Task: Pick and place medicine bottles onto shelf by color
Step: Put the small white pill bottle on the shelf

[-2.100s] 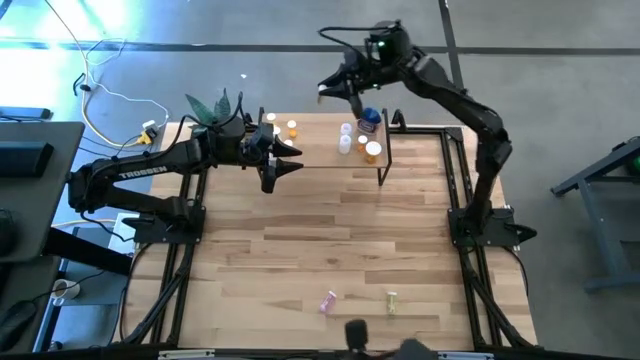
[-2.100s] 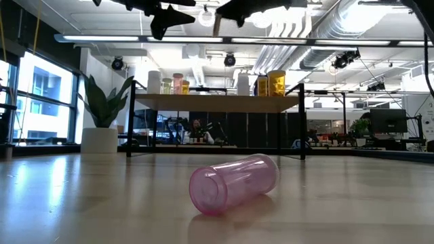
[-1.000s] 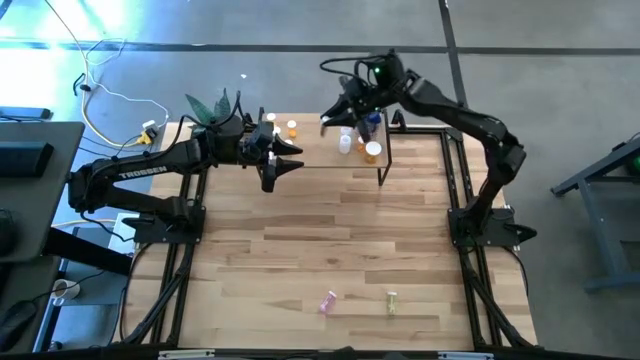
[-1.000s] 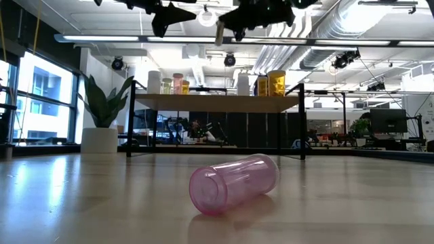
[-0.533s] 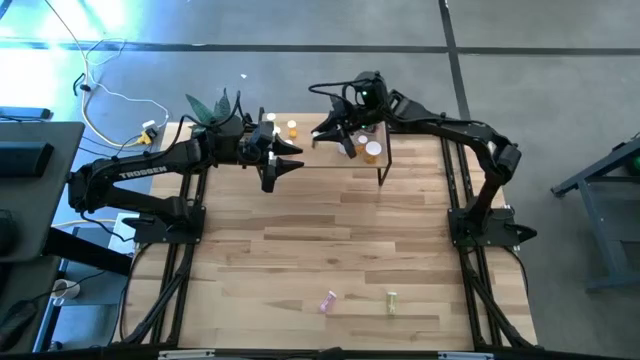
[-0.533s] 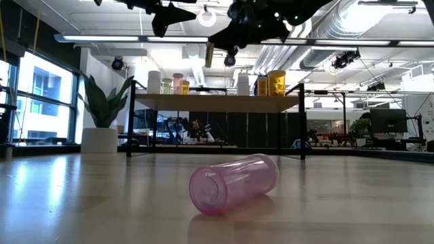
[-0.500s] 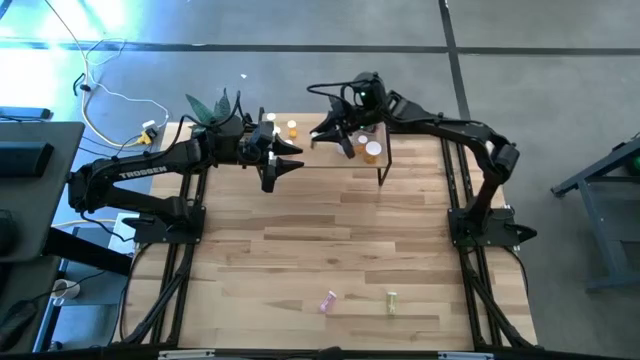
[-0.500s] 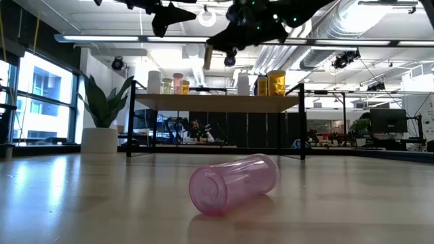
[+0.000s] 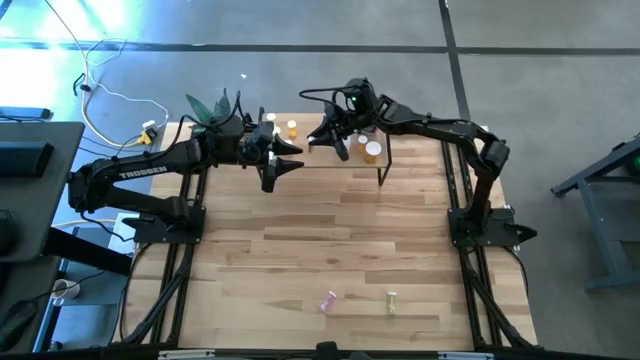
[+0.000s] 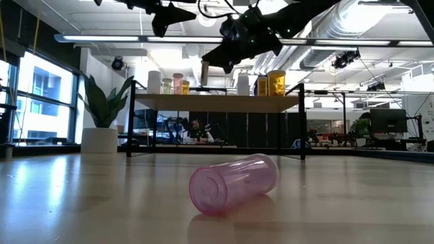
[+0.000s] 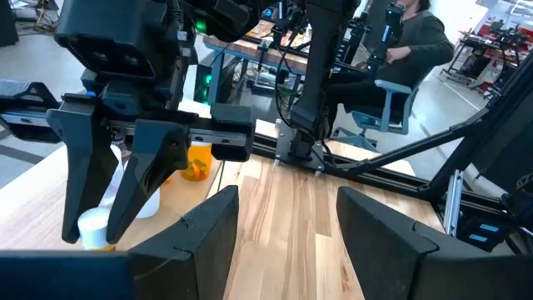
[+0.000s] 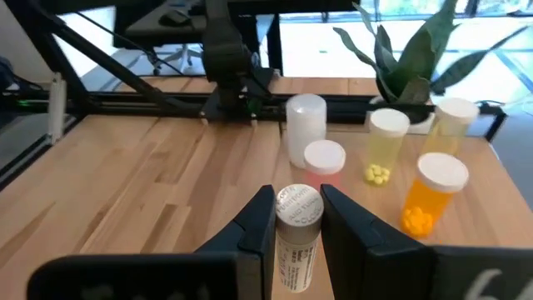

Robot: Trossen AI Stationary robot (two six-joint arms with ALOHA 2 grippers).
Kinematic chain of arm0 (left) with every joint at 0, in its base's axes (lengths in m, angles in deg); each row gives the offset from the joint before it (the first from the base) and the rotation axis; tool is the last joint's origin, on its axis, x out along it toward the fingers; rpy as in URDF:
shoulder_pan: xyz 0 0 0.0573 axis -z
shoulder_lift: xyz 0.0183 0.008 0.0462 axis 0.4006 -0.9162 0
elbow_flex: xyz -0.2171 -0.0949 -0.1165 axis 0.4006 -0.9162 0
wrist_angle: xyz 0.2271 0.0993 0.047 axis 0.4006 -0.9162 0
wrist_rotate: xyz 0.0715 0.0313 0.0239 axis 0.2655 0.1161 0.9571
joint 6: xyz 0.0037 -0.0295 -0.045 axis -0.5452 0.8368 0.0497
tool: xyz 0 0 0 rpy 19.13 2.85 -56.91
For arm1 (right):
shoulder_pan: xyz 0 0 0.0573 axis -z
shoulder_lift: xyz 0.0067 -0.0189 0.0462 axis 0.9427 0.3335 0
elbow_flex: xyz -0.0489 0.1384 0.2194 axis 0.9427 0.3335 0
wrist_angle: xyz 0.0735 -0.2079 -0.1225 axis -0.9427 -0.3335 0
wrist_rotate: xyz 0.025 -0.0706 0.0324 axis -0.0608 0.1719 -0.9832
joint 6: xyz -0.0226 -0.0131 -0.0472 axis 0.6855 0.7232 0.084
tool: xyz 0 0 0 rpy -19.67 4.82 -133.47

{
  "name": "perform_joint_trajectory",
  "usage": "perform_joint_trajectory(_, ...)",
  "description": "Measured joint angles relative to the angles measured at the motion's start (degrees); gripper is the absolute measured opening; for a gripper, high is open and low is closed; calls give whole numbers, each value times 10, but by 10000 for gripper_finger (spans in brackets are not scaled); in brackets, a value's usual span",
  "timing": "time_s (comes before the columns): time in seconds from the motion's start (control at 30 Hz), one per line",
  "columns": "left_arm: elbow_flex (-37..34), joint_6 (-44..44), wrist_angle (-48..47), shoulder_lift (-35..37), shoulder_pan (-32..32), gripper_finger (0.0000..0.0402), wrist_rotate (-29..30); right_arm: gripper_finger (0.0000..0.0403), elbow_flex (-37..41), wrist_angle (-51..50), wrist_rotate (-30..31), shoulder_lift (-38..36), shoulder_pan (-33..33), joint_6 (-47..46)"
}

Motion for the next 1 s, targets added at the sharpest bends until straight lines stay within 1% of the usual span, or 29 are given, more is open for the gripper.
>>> perform_joint_trajectory(0.07, 0, 0, 0, 0, 0, 193, 0, 58, 0, -4, 12, 0, 0, 2)
perform_joint_trajectory(0.2, 0, 0, 0, 0, 0, 193, 0, 58, 0, -15, 14, 0, 0, 2)
perform_joint_trajectory(0.43, 0, 0, 0, 0, 0, 193, 0, 58, 0, -66, 66, 0, -6, 17)
perform_joint_trajectory(0.6, 0, -25, 0, 0, 0, 193, 0, 58, 0, -72, 75, 0, -7, 17)
perform_joint_trajectory(0.73, 0, -26, -3, 0, 0, 193, 0, 58, -1, -90, 84, -1, -7, 30)
perform_joint_trajectory(1.0, 0, -26, -4, 0, 0, 193, 0, 63, -1, -89, 85, -1, -7, 30)
